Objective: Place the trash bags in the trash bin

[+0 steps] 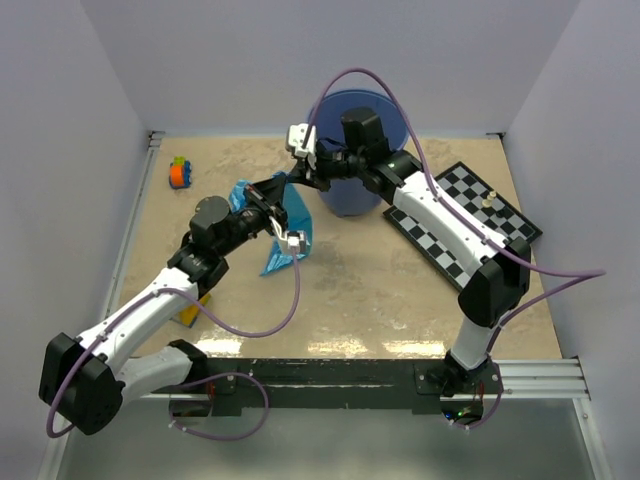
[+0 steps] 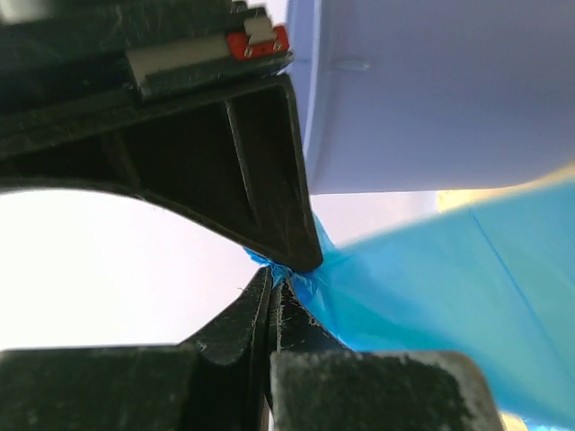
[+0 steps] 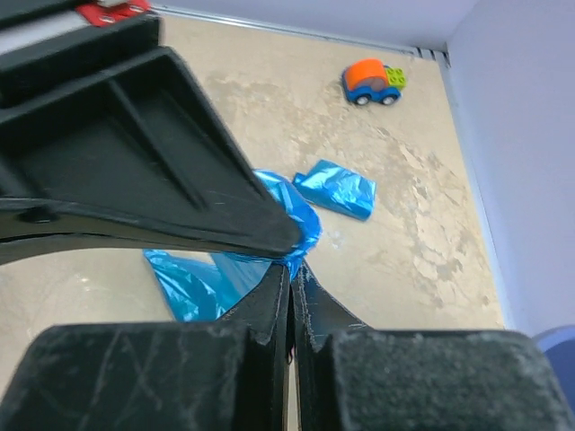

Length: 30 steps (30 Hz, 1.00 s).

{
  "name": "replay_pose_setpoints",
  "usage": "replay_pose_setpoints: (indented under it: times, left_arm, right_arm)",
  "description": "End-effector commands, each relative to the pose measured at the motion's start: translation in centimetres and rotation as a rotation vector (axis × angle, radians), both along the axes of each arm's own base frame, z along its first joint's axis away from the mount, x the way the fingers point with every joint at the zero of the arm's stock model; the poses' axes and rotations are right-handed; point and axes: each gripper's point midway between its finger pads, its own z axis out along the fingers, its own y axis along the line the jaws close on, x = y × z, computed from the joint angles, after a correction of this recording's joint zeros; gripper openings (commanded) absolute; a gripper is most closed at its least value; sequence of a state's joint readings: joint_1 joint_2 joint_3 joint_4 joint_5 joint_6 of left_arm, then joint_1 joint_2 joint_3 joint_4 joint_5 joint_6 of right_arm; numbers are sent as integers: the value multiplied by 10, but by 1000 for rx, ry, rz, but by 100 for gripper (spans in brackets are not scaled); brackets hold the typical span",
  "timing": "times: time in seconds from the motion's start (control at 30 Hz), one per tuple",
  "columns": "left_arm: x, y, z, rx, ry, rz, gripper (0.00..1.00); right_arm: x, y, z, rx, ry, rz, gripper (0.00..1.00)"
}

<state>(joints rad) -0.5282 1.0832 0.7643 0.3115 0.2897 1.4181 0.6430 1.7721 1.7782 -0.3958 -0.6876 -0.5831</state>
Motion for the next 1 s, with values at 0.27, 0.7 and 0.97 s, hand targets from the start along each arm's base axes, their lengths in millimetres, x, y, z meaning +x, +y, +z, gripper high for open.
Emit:
replay_pose_setpoints:
  times: [0.27,0.7,0.97]
  left_arm:
    - [23,0,2,15,8,58,0]
    - [4,-7,50,-73,-116,-5,0]
    - [15,1,-14,38,78,50,0]
  right_arm:
    - [-41,4,67,119,-111,140,0]
    - [-9,6,-9,-55,-62,-8,0]
    - [-18,11,83,132,-158,8,0]
